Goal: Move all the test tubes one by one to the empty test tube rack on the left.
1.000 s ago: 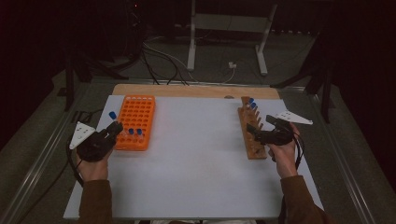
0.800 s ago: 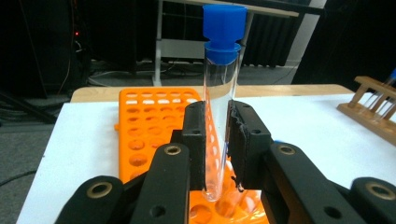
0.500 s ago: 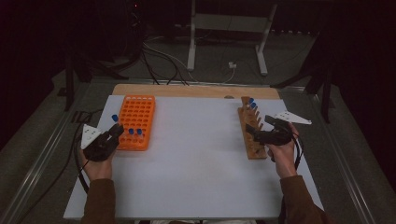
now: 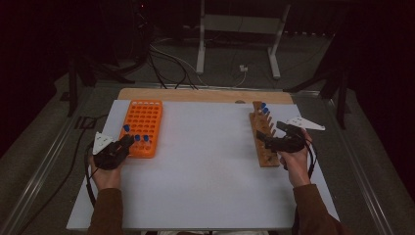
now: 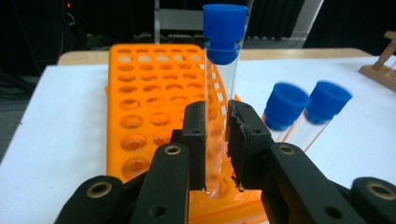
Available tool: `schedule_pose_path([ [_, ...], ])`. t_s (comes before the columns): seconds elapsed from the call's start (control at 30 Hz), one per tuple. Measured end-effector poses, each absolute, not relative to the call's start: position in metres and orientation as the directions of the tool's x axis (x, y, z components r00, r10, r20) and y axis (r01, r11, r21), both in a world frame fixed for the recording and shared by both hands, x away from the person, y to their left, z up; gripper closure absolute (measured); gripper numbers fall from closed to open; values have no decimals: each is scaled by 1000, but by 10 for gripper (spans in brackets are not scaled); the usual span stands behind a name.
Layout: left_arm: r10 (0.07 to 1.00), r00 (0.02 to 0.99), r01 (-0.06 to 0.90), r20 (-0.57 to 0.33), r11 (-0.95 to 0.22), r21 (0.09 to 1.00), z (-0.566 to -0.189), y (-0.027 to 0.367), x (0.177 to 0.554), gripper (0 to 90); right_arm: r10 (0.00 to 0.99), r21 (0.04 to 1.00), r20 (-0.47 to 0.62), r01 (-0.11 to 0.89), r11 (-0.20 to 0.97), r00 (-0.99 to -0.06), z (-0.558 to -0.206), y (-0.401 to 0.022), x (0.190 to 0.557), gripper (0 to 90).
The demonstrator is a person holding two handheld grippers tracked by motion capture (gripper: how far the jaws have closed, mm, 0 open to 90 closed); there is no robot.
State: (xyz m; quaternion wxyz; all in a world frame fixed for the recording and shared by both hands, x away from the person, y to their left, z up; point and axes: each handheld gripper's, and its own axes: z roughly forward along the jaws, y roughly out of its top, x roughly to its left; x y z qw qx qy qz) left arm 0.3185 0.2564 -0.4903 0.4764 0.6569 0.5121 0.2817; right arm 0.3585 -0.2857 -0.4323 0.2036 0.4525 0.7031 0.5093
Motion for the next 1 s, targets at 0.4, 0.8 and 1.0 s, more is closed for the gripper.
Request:
schedule_pose_path([
  [0.4, 940, 329, 468, -88, -81, 880, -496, 255, 319, 783, 843, 900, 179, 431, 69, -508, -432, -287, 357, 0],
  [0.8, 937, 347, 505, -45, -147, 850, -499, 250, 319, 779, 843, 899, 175, 432, 74, -509, -433, -286, 357, 0],
  [1.0, 937, 341, 514, -79, -115, 850, -499, 251, 318, 761, 843, 901, 176, 428, 71, -509, -432, -287, 357, 0],
])
